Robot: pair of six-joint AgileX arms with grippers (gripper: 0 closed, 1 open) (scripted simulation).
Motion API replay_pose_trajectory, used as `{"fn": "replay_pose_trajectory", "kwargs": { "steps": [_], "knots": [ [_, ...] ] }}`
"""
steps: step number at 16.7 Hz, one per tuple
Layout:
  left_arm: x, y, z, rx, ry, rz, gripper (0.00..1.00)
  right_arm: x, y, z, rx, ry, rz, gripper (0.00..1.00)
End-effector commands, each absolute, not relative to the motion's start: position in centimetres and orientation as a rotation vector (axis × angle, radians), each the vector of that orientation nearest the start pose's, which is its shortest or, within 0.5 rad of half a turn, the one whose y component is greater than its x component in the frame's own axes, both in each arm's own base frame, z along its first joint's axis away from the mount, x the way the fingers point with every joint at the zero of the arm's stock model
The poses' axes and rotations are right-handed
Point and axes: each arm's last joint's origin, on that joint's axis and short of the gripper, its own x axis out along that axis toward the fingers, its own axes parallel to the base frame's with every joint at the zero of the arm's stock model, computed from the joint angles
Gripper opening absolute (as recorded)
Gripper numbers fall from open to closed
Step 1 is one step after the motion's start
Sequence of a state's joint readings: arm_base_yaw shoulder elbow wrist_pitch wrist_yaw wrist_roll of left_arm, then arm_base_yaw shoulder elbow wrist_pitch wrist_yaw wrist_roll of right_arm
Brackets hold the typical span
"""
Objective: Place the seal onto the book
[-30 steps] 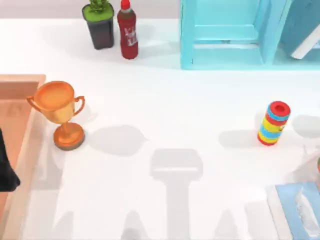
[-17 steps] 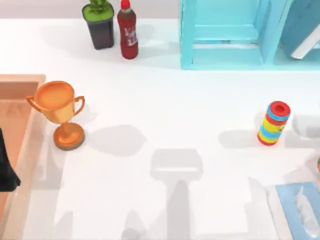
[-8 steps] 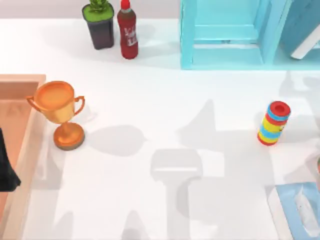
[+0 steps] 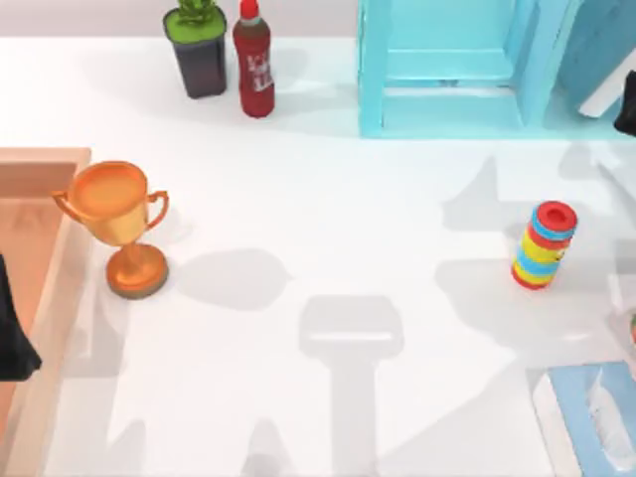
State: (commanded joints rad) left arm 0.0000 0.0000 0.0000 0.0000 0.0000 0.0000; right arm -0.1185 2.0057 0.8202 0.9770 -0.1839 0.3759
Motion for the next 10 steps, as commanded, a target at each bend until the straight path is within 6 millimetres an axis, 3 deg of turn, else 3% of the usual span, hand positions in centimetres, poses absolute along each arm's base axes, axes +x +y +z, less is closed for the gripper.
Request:
{"fn": "replay_pose_trajectory", "kwargs": {
  "steps": [6,10],
  "knots": [
    [10.6,-0.1,16.0,0.000,0.000,0.000,1.00,37.9,-3.5,11.2,0.393,0.228,0.049,1.00],
    [10.6,-0.1,16.0,0.000,0.000,0.000,1.00,40.0,-3.5,11.8,0.394,0.220,0.047,1.00]
  ]
}}
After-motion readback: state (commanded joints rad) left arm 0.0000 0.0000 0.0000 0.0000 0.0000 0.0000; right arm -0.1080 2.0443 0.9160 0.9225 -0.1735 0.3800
